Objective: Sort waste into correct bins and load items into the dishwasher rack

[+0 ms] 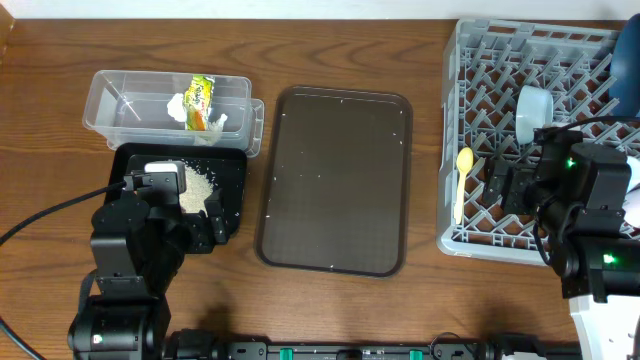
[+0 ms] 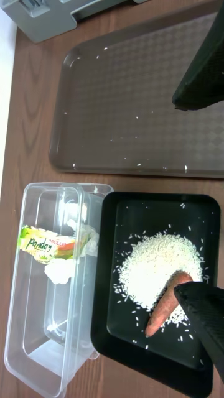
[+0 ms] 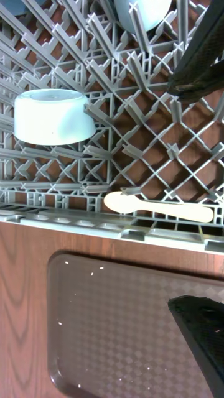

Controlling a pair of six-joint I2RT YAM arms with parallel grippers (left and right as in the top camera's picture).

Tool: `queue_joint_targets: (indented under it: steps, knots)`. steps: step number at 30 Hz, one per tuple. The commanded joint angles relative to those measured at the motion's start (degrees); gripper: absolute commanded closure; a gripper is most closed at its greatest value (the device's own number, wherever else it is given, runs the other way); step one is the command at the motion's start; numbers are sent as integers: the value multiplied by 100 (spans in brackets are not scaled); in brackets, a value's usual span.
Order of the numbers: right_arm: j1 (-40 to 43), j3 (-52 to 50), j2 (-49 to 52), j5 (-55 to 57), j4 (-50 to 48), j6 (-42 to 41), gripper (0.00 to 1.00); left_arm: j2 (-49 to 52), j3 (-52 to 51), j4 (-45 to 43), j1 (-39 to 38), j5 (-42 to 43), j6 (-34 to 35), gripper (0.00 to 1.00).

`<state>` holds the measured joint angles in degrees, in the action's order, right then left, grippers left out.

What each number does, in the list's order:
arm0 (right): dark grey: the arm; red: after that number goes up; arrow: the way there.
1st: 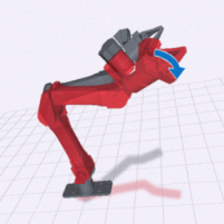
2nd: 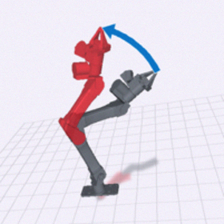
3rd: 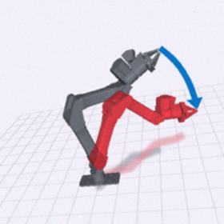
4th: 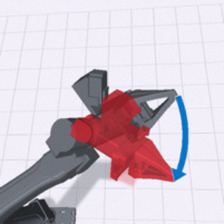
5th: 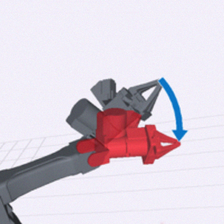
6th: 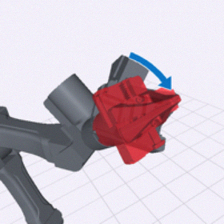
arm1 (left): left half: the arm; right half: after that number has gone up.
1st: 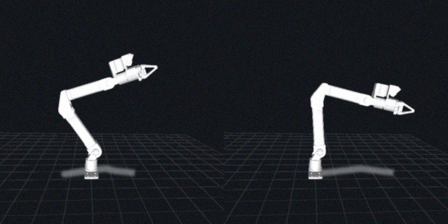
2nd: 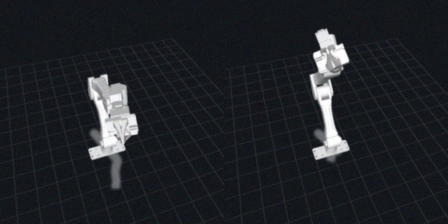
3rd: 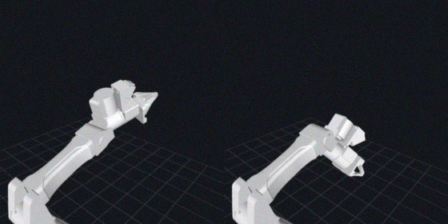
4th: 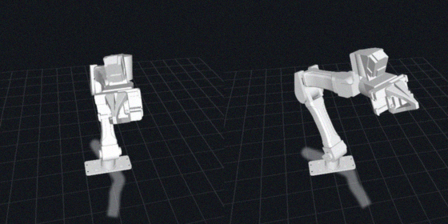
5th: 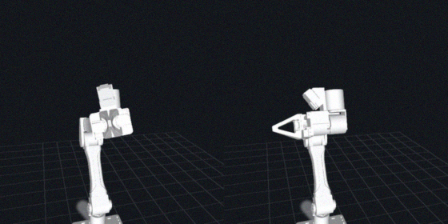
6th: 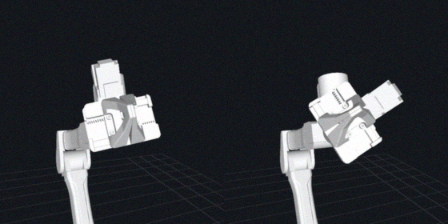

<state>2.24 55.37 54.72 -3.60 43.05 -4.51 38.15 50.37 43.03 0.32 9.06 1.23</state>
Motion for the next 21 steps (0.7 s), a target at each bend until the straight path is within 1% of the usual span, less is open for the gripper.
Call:
queue_joint_targets:
  steps: [1, 21]
  knots:
    - [15, -37, 44, 57, 22, 31, 1, -4, -35, -20, 11, 37, -59, 5]
    - [15, -46, 39, 57, 35, 31, 1, -4, -35, -20, 11, 37, -59, 4]
